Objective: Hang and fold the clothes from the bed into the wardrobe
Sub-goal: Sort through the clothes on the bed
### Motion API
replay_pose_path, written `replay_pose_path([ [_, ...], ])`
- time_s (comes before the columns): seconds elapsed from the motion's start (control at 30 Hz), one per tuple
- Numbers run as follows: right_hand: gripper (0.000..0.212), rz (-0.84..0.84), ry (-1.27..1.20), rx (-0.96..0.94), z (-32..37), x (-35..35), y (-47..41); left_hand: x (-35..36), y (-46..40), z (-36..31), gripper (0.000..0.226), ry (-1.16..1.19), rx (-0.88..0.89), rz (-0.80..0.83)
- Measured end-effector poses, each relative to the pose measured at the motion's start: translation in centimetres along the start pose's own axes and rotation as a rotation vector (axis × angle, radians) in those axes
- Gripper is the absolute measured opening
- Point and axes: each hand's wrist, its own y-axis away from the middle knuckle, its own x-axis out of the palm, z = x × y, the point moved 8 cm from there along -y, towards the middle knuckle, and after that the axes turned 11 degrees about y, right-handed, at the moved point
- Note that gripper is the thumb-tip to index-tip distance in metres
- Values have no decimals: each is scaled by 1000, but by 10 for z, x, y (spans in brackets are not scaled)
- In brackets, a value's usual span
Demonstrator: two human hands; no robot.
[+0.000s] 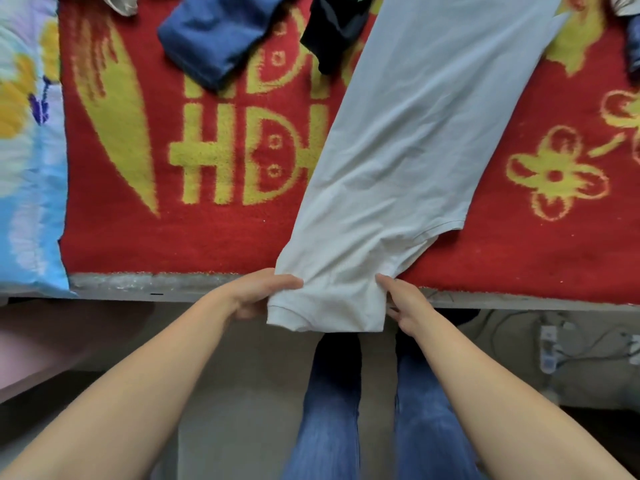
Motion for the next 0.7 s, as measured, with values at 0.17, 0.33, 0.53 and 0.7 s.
replay_pose_path([
  [0.17,29,347,-278,40,12,3,27,5,13,-21,44,131,-55,91],
  [0.33,67,463,-540,52,41,-8,48,34,11,-67,30,380,-95,155],
  [0.53,38,123,-1043,-68,99,-38,19,61,-43,-164,30,868,275,-87],
  [0.7,17,-214,-390,-423,121,-68,22,41,-58,-173,31,151,622,-457],
])
